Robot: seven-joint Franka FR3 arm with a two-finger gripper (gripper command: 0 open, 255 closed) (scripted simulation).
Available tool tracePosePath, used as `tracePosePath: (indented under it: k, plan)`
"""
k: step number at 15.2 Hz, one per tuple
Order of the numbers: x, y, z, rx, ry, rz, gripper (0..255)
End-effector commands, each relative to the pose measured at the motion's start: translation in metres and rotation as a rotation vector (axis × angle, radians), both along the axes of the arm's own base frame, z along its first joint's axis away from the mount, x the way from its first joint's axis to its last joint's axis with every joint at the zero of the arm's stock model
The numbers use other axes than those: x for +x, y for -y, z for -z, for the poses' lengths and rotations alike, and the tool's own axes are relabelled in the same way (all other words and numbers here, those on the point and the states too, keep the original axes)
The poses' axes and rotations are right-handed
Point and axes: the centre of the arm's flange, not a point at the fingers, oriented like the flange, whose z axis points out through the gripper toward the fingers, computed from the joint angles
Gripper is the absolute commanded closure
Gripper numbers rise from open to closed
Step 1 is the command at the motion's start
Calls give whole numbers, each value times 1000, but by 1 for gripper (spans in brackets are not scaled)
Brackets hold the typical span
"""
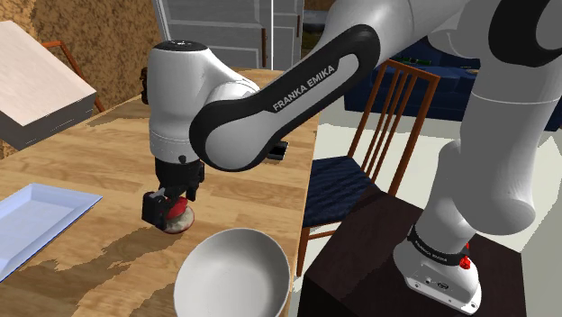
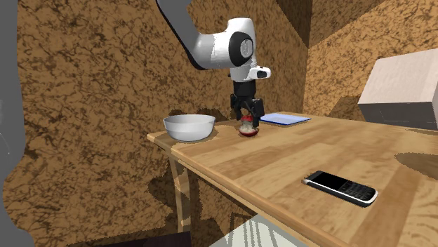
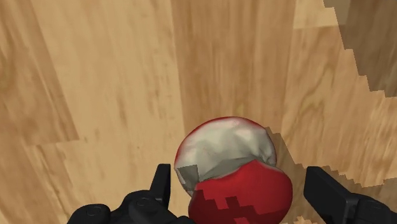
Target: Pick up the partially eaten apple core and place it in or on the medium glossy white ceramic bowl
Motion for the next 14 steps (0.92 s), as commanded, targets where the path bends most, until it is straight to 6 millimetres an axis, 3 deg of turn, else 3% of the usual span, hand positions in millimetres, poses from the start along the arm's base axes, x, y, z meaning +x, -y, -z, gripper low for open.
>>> tracePosePath:
  k: [1, 2, 3, 12, 14]
  plan:
    - [0, 0, 0, 0, 0, 0, 0]
    - [0, 0, 0, 0, 0, 0, 0]
    - [0, 0, 0, 0, 0, 0, 255]
    - [0, 0, 0, 0, 0, 0, 255]
    - [0, 0, -10, 0, 0, 0, 255]
